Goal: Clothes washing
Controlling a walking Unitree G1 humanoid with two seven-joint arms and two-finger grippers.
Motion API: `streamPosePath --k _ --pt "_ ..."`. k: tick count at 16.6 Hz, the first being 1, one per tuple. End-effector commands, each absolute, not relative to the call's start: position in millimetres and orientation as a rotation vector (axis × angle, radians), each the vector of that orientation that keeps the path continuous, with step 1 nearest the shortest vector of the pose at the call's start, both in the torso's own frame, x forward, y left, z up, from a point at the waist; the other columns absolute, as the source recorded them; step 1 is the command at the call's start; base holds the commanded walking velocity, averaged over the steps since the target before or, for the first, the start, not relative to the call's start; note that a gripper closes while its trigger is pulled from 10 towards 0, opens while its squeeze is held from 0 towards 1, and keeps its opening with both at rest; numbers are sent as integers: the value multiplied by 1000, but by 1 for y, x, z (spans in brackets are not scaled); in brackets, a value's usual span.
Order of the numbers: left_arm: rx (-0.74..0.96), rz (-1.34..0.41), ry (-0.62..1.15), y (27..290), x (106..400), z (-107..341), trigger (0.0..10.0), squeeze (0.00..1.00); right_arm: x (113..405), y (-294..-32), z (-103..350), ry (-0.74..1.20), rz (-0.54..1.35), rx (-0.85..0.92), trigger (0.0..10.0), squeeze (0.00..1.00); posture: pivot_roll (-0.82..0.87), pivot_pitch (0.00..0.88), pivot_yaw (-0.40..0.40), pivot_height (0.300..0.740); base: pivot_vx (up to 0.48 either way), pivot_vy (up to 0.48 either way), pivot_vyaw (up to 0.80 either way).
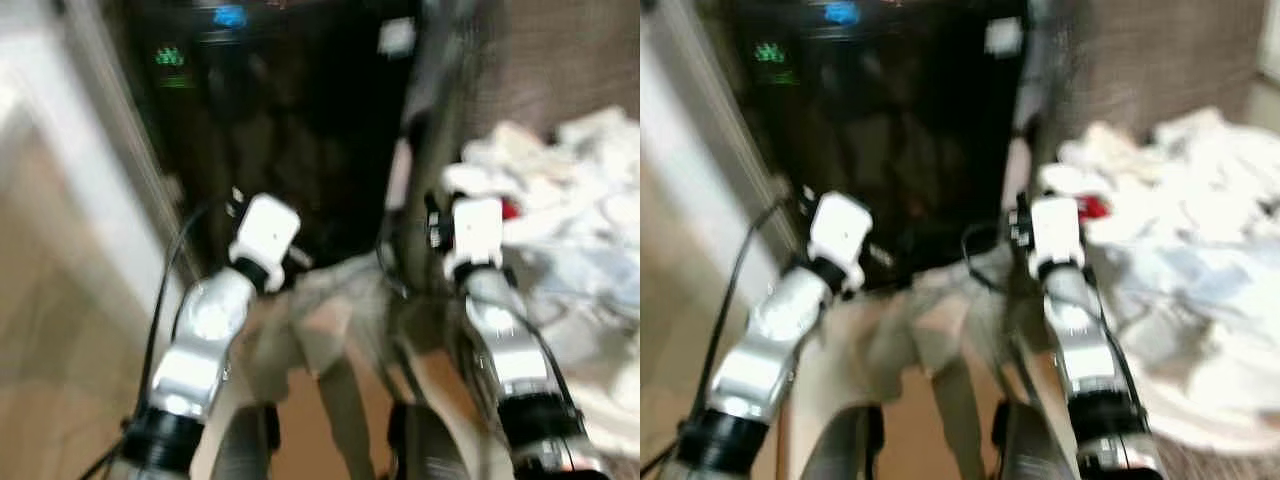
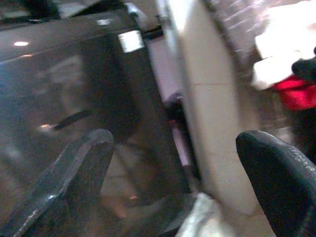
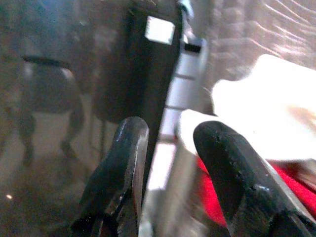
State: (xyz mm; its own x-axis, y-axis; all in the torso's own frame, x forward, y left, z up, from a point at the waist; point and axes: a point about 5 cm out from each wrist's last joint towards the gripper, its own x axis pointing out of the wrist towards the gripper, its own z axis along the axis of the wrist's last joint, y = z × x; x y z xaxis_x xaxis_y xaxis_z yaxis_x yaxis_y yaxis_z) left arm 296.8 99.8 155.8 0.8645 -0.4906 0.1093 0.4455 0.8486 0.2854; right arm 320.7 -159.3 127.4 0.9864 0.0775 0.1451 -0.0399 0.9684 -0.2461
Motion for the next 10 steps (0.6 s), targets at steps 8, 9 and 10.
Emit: streamPosePath --k 8,9,10 --pt "270 -477 -154 100 300 149 10000 0 329 -156 142 -184 71 -181 10000 0 -92 0 3 656 0 0 -73" --pt "273 -469 -145 101 301 147 10000 0 331 -154 144 -190 76 -180 10000 0 -92 0 3 665 0 0 0" --pt "271 -468 -142 102 301 146 10000 0 332 -154 145 -190 75 -179 10000 0 -92 0 3 670 0 0 0"
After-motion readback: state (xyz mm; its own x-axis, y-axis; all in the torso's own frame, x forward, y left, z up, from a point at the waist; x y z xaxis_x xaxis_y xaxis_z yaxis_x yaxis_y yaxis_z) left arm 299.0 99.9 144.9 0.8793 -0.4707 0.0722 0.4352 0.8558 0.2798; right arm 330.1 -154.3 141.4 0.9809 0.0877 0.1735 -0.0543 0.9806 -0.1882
